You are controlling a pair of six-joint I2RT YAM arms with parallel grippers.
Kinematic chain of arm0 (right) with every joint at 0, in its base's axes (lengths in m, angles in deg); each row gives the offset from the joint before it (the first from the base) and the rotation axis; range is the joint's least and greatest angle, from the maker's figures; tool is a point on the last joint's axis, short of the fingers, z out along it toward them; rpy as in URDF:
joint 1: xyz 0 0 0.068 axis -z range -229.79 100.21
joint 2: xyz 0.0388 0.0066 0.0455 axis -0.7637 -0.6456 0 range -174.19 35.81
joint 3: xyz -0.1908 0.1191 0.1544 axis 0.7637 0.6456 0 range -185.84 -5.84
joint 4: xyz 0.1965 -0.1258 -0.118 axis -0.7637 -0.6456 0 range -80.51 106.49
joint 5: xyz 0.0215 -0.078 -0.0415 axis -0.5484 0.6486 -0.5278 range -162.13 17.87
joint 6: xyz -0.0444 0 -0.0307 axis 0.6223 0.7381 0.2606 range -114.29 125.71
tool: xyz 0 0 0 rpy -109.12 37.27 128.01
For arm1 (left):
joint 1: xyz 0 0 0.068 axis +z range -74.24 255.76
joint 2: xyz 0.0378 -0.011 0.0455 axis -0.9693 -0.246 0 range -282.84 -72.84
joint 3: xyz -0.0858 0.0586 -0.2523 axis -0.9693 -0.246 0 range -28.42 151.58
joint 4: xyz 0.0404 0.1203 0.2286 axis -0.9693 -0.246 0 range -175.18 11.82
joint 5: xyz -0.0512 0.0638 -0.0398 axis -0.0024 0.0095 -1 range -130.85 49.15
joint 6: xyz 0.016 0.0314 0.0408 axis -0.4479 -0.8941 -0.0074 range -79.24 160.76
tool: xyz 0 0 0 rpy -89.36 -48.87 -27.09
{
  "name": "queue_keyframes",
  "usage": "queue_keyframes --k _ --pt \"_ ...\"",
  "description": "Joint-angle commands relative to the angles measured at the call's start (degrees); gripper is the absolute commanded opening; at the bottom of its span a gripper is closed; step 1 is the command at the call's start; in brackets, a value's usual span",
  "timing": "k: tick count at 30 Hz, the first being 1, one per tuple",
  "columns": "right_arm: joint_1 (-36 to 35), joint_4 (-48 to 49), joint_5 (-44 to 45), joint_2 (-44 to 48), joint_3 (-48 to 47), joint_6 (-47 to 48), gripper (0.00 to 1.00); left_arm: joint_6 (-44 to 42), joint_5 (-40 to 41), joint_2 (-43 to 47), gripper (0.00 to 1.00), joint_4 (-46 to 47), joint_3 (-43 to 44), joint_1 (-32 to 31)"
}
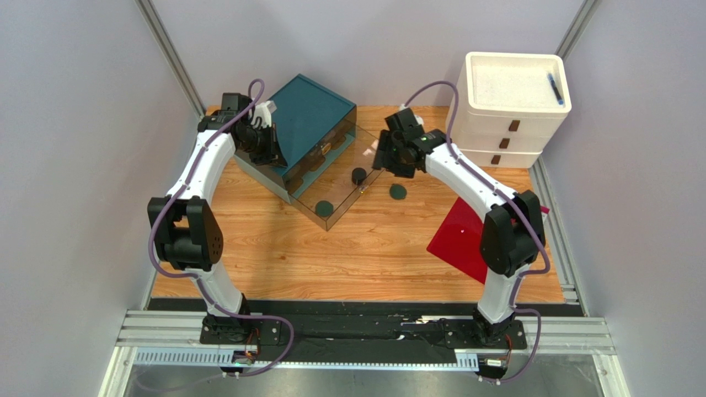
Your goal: Organize the makeup
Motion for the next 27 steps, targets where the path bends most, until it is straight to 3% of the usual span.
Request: queue_keyframes --k 1,18,24,27 --pt "4.0 4.1 2.0 1.3 6.5 -0.8 0.64 -4.2 7.3 -6.7 0.00 -13.6 -6.8 -0.7" --pt "6.7 4.5 2.8 -13.2 3.9 -1.8 0.63 -4.1 6.9 -5.4 0.00 -13.3 -8.1 -0.7" --pt "7.2 3.7 3.6 -16.2 3.0 -2.1 0.59 -4.1 7.0 -5.3 0.00 -13.5 -8.1 -0.7" --pt "7.4 3.7 3.8 -16.5 3.4 -1.8 0.50 -4.0 7.0 -5.4 0.00 -13.5 -8.1 -0.7"
